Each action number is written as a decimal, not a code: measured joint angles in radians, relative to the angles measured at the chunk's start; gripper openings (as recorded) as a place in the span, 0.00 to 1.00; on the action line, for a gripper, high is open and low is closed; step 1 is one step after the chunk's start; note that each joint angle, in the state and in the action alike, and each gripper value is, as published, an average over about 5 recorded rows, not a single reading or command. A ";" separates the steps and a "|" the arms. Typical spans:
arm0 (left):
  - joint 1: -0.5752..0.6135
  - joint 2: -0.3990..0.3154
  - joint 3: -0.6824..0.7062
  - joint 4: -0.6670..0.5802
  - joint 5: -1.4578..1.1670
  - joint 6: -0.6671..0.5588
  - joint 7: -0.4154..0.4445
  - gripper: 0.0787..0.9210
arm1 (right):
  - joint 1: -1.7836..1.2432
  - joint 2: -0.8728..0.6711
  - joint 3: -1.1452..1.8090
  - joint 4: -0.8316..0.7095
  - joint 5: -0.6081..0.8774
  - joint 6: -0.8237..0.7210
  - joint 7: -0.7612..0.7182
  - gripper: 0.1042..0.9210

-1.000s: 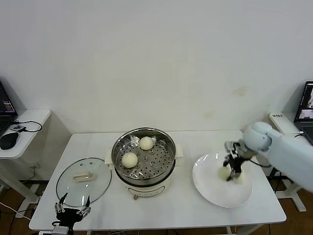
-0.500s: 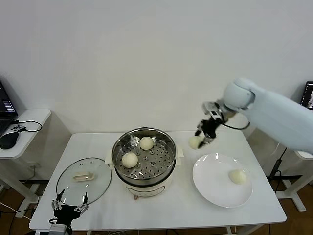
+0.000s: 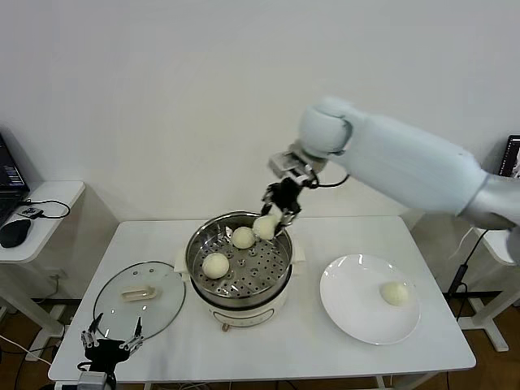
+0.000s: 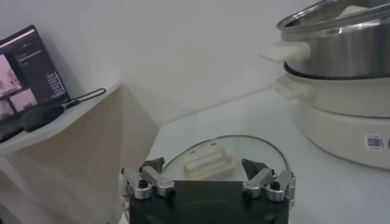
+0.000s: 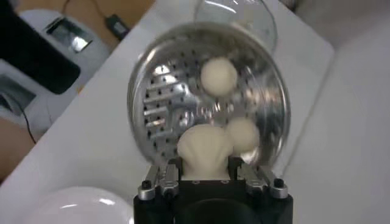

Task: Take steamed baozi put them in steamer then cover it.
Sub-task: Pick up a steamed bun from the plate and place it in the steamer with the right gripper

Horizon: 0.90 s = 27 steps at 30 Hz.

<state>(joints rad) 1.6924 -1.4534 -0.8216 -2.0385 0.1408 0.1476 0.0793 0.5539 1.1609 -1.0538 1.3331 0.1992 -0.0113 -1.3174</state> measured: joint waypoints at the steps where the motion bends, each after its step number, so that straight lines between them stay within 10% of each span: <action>1: 0.001 0.000 -0.003 -0.002 -0.001 0.000 0.000 0.88 | 0.000 0.010 -0.009 0.002 -0.007 0.017 0.003 0.46; 27: -0.004 -0.013 -0.015 -0.006 -0.011 -0.003 -0.001 0.88 | -0.087 0.141 -0.173 0.054 -0.359 0.346 0.165 0.47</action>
<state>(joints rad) 1.6879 -1.4668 -0.8363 -2.0448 0.1298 0.1442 0.0784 0.4666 1.3018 -1.2268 1.3876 -0.1598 0.3350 -1.1526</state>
